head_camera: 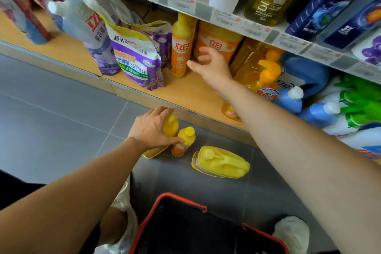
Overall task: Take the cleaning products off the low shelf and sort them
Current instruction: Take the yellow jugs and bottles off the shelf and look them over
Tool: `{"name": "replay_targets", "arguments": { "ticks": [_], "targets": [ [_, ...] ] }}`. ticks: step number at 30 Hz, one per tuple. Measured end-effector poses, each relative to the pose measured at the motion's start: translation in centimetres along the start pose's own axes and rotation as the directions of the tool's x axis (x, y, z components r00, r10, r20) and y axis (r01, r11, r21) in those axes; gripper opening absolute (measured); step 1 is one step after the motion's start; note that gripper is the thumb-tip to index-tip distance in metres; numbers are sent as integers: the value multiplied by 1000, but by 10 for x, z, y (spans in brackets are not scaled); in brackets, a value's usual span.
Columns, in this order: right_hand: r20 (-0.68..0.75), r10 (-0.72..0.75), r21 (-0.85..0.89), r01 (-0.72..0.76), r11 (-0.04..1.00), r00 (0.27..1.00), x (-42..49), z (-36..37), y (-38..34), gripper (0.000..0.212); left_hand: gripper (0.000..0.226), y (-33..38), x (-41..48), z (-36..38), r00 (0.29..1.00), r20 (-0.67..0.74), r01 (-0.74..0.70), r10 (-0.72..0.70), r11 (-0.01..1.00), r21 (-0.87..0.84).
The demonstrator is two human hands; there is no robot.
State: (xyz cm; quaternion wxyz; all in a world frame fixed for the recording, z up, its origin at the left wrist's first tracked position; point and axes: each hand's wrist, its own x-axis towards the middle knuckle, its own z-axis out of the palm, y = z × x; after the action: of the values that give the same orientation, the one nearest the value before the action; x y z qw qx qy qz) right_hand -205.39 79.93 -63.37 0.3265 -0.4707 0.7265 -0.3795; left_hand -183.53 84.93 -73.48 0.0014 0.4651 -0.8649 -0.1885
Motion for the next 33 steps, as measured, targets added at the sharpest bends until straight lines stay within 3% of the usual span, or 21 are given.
{"name": "replay_targets", "arguments": {
  "ticks": [4, 9, 15, 20, 33],
  "targets": [
    [-37, -21, 64, 23, 998, 999, 30, 26, 0, 82, 104, -6, 6, 4, 1000, 4, -20, 20, 999, -50],
    [-64, -41, 135, 49, 990, 997, 52, 52, 0, 69, 92, -2, 4, 5, 999, -28, -25, 23, 998, -51],
    [-110, -90, 156, 107, 982, 990, 62, 57, 6, 71, 53, -3, 5, 7, 998, -51, -36, 36, 999, 2],
    [-105, -177, 155, 192, 969, 979, 30, 44, 21, 66, 48, -6, 7, 7, 998, -55, -19, 17, 999, -38],
    [145, -263, 70, 255, 964, 954, -93, -51, 30, 60, 48, -4, 3, -1, 995, 13, 100, -100, 975, -198]
  ]
}}
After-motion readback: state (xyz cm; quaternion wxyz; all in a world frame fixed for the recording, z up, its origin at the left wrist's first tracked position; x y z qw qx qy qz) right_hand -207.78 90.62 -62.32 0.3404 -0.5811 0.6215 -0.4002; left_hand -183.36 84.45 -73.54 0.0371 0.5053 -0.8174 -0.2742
